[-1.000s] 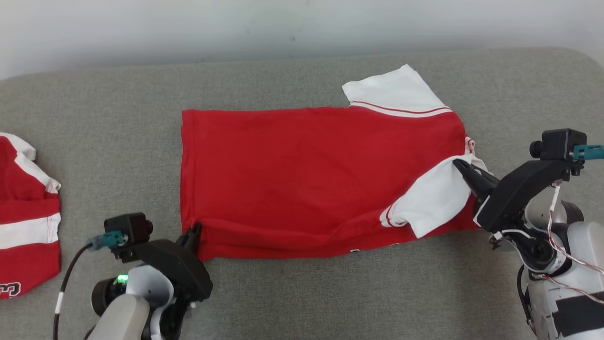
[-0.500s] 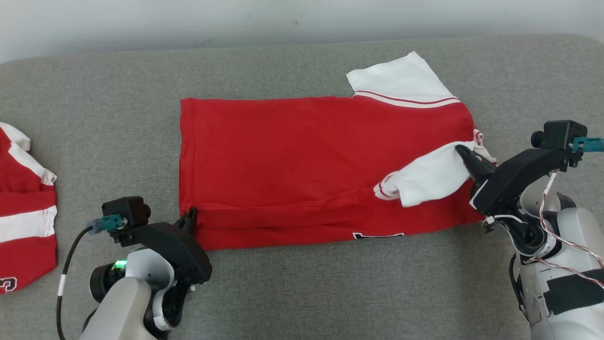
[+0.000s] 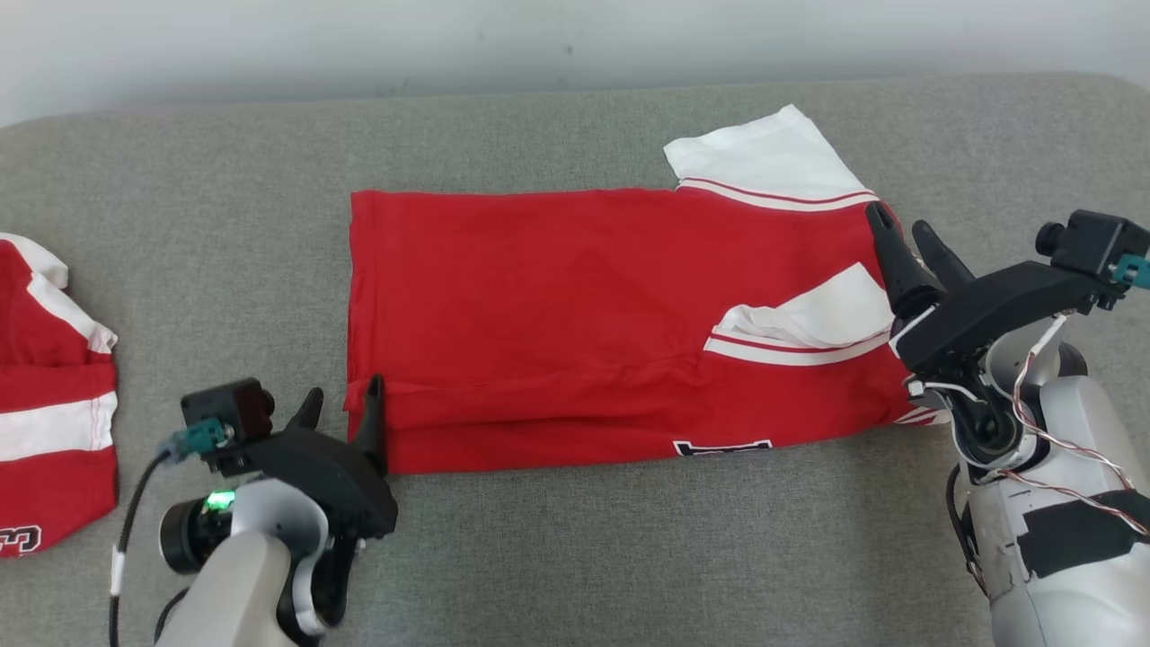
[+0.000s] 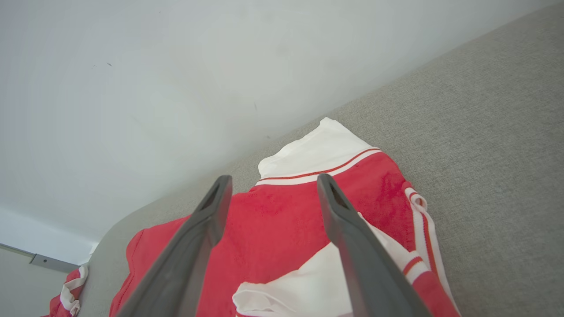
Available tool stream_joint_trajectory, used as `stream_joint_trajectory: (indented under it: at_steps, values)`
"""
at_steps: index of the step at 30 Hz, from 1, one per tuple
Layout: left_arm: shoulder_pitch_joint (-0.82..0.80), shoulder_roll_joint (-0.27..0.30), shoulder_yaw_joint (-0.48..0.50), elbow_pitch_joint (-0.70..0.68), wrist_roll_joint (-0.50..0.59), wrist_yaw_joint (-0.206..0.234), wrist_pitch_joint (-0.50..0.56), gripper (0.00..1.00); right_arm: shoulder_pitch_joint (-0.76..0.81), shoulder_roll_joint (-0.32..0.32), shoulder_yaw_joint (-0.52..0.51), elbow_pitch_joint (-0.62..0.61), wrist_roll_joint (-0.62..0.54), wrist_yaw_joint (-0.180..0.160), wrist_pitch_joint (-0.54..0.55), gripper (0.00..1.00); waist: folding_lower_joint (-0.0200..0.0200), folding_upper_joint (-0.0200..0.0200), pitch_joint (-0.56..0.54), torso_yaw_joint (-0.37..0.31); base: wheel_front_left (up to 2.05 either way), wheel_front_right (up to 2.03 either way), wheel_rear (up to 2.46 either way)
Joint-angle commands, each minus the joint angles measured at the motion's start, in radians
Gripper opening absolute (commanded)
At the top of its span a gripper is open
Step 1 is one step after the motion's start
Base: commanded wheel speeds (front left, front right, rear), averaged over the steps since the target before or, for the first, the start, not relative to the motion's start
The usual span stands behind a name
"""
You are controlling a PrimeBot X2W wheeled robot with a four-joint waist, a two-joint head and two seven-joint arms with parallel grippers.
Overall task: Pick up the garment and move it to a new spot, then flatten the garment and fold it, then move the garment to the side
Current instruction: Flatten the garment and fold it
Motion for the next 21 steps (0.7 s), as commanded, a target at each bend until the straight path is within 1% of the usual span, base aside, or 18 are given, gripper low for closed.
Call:
stream_joint_trajectory:
  at_steps: [1,4,6,11,16,21]
  values:
    - [0.026,0.011,-0.007,-0.001,0.018,0.003,-0.017,1.00,0.018,-0.013,0.006,0.000,0.012,0.003,-0.007,1.00,0.0000,-0.0001,-0.010,0.002,0.00,0.00,0.00]
    - [0.064,0.029,-0.027,-0.014,0.050,0.006,-0.043,1.00,0.055,-0.045,0.024,-0.013,-0.001,0.003,0.008,1.00,0.0000,-0.0001,-0.023,0.002,0.00,0.00,0.00]
    - [0.080,0.034,-0.034,-0.020,0.053,0.008,-0.046,1.00,0.070,-0.054,0.025,-0.021,-0.005,0.003,0.016,1.00,0.0000,-0.0001,-0.027,0.002,0.00,0.00,0.00]
    - [0.158,0.054,-0.058,-0.057,0.077,0.025,-0.048,1.00,0.165,-0.099,-0.001,-0.056,-0.063,0.003,0.077,1.00,0.0000,-0.0001,-0.044,-0.006,0.00,0.00,0.00]
    - [0.182,0.064,-0.064,-0.075,0.089,0.044,-0.048,1.00,0.239,-0.100,-0.056,-0.082,-0.136,0.003,0.144,1.00,0.0000,-0.0001,-0.040,-0.017,0.00,0.00,0.00]
    - [0.147,0.065,-0.073,-0.066,0.102,0.057,-0.036,1.00,0.236,-0.054,-0.100,-0.083,-0.191,0.003,0.175,1.00,0.0000,-0.0001,-0.021,-0.030,0.00,0.00,0.00]
